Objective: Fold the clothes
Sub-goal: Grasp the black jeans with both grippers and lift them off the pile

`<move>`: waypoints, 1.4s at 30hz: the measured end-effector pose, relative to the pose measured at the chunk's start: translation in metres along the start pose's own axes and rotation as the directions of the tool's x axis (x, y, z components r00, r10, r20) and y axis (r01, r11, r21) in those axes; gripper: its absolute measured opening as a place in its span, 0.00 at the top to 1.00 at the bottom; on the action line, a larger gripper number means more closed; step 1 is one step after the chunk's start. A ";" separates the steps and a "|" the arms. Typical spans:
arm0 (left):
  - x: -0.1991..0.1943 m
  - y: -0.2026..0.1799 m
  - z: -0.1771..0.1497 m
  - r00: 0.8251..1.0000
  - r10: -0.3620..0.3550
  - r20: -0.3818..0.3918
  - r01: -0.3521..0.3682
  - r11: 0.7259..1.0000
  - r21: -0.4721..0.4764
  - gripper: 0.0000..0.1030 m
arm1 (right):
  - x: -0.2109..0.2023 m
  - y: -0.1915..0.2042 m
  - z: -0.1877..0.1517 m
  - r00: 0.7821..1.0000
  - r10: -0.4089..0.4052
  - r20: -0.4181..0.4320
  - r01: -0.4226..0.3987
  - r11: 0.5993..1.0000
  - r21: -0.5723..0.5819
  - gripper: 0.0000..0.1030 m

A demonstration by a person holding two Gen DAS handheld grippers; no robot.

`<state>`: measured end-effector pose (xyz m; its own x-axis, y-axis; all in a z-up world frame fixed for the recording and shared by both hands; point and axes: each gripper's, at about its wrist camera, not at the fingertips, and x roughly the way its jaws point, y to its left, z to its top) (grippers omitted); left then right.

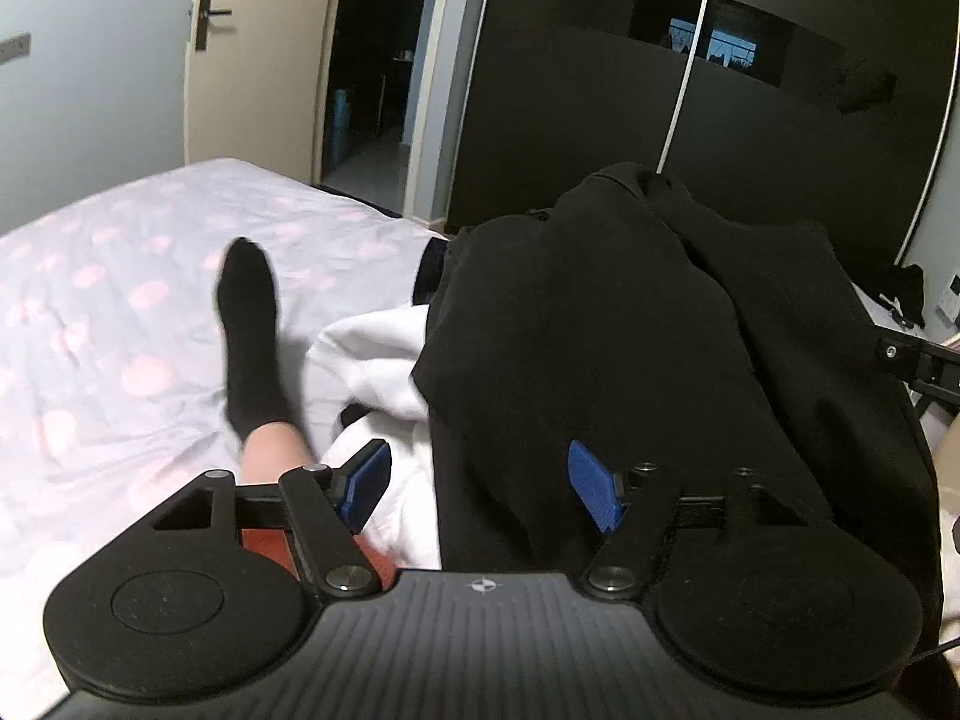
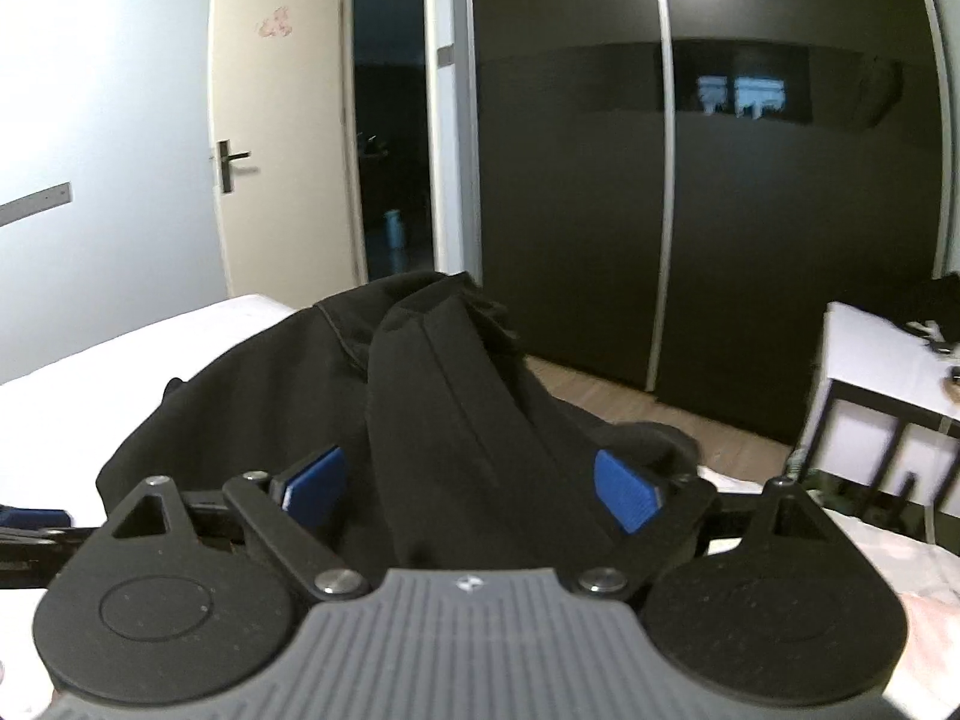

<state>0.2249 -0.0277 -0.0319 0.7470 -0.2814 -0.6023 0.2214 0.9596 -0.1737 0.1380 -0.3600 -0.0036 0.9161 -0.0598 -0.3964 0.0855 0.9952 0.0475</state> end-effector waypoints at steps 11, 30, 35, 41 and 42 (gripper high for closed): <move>0.025 0.006 0.019 0.995 -0.097 -0.020 0.094 0.990 -0.104 0.83 | 0.031 0.015 0.034 1.000 0.020 -0.011 -0.021 0.997 -0.078 0.87; -0.241 0.051 0.024 0.901 0.156 0.406 -0.102 0.983 -0.152 0.87 | -0.106 0.136 0.187 0.892 0.307 0.333 -0.235 0.942 -0.238 0.94; -0.360 0.099 -0.007 0.795 0.370 0.480 -0.266 0.925 -0.272 0.87 | -0.141 0.228 0.203 0.814 0.505 0.287 -0.427 0.855 -0.294 0.94; -0.481 0.170 -0.078 0.606 0.670 0.429 -0.465 0.736 -0.492 0.87 | -0.176 0.373 0.179 0.663 0.730 0.164 -0.649 0.671 -0.359 0.95; -0.494 0.179 -0.095 0.575 0.709 0.409 -0.489 0.698 -0.523 0.87 | -0.181 0.396 0.173 0.636 0.758 0.144 -0.680 0.639 -0.360 0.95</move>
<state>-0.1635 0.2831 0.1605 0.8429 0.5165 -0.1511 -0.5381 0.8096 -0.2344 0.0741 0.0319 0.2452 0.7037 0.7056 -0.0840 -0.7095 0.7040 -0.0300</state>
